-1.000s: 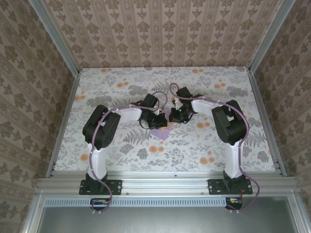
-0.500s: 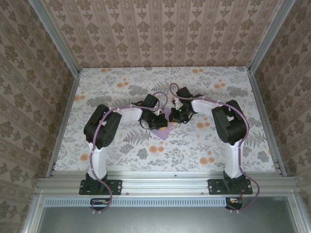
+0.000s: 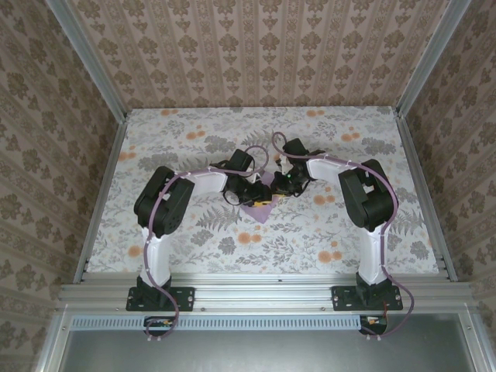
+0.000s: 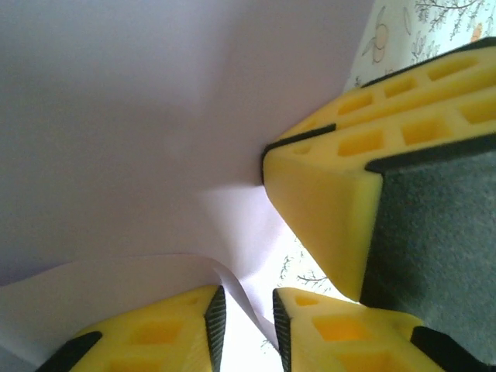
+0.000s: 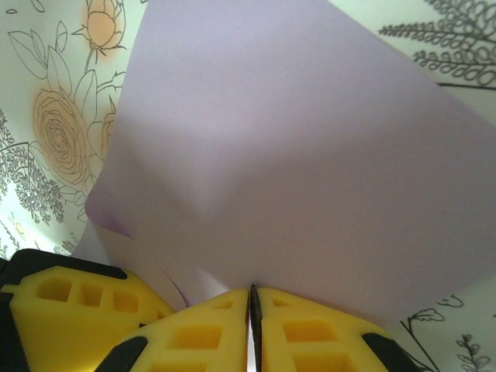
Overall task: Fold a paper plane with a square sheet of paper (pick it up from the middle)
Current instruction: Fold the triangle a second time at the center of the table.
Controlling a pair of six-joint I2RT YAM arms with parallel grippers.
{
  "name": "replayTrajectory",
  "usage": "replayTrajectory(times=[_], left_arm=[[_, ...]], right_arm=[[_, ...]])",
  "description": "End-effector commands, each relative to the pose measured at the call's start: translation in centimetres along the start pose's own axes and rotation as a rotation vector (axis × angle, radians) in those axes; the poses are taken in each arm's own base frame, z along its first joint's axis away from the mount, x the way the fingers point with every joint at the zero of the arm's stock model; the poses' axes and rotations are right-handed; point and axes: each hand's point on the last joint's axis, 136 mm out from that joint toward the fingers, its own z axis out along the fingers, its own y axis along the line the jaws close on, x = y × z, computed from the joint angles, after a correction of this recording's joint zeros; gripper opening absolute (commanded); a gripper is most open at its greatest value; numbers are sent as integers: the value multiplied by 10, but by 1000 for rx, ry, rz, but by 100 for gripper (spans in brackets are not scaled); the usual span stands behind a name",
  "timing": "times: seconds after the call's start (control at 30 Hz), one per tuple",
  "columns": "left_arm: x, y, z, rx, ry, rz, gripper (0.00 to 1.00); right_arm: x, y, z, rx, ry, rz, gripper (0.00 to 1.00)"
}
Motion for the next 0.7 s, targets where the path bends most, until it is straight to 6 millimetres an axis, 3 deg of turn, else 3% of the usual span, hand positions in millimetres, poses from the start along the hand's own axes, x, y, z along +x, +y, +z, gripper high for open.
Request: replayTrajectory(times=[0.0,0.1,0.47,0.67], left_arm=[[2,15,9,-51,-8,12,35],[0,10,8,-25,-20,21,41],[-2,0,5,25,-45,48,47],[-1,3,5,27,-50,47,42]], right_arm=[[11,0,6,0,37,-2,15],[10,1,5,-5,34,1,15],[5,6,0,-41,16,14,15],[2,7,-10,-55,-7,24,15]])
